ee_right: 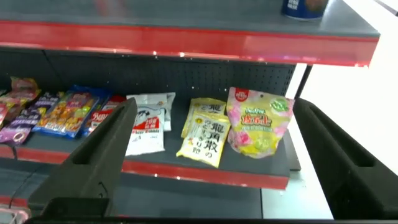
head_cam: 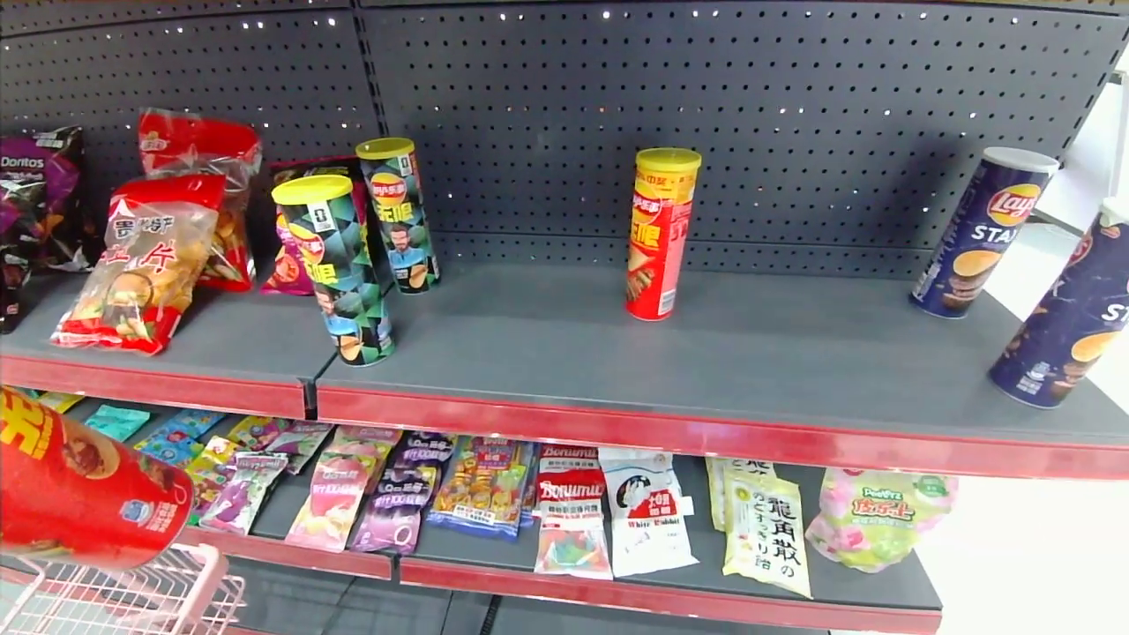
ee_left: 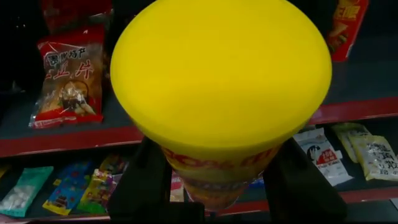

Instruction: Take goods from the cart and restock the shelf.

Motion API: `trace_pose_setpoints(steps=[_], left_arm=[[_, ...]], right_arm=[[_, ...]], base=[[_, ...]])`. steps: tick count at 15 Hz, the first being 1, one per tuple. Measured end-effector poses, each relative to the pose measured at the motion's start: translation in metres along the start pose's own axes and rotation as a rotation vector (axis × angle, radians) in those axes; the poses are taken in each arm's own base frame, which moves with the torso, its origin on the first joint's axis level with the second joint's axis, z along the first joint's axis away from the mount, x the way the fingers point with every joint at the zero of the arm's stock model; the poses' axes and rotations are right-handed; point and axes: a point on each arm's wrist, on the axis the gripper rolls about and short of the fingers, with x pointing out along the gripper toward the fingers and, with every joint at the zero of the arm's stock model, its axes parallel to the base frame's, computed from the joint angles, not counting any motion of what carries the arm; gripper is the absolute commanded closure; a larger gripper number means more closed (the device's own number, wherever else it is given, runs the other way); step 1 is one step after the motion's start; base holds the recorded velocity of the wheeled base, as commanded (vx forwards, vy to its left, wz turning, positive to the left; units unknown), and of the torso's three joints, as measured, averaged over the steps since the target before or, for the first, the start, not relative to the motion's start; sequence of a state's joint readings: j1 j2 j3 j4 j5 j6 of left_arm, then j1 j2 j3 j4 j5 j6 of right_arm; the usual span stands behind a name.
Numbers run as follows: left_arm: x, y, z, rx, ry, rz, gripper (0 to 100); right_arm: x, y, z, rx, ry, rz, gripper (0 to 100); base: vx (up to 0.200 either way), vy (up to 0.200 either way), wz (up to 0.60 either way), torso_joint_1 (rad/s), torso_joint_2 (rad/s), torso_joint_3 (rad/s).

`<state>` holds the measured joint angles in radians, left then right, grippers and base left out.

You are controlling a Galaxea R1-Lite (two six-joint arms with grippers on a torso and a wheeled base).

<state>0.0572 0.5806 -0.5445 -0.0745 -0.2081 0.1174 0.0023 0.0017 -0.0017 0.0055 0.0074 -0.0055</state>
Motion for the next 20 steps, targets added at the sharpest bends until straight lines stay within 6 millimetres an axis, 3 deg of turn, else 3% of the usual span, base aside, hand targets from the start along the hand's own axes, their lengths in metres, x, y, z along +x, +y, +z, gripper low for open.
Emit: trace_pose_setpoints(steps=[5,9,11,15,18,20], left_arm=[[-0.011,-0.003,-0.006,0.013,0.025,-0.015,100],[-0.032,-0.01,-0.022,-0.002,0.087,-0.048,100],[-0.036,-0.012,-0.025,-0.004,0.072,-0.09,100],[-0.036,-0.015,-0.032,-0.034,0.077,-0.18,100],[-0.034,-0.016,-0.04,-0.048,0.107,-0.19,100],[-0.033,-0.016,-0.043,-0.059,0.119,-0.211,100]], right_arm=[[0.0,0.0,0.0,-0.003,0.0,0.006,0],[0.0,0.0,0.0,-0.011,0.005,0.013,0],[-0.002,0.0,0.008,-0.018,-0.016,0.03,0],[0.002,0.001,0.087,-0.042,-0.065,0.14,0],[0.037,0.005,0.142,-0.087,0.0,0.274,0],[0.073,0.011,0.168,-0.095,0.055,0.387,0]], base=[[0.0,0.0,0.0,0.0,0.0,0.0],[0.0,0.0,0.0,0.0,0.0,0.0],[0.0,0.0,0.0,0.0,0.0,0.0],[0.0,0.0,0.0,0.0,0.0,0.0],[0.0,0.0,0.0,0.0,0.0,0.0],[0.0,0.0,0.0,0.0,0.0,0.0]])
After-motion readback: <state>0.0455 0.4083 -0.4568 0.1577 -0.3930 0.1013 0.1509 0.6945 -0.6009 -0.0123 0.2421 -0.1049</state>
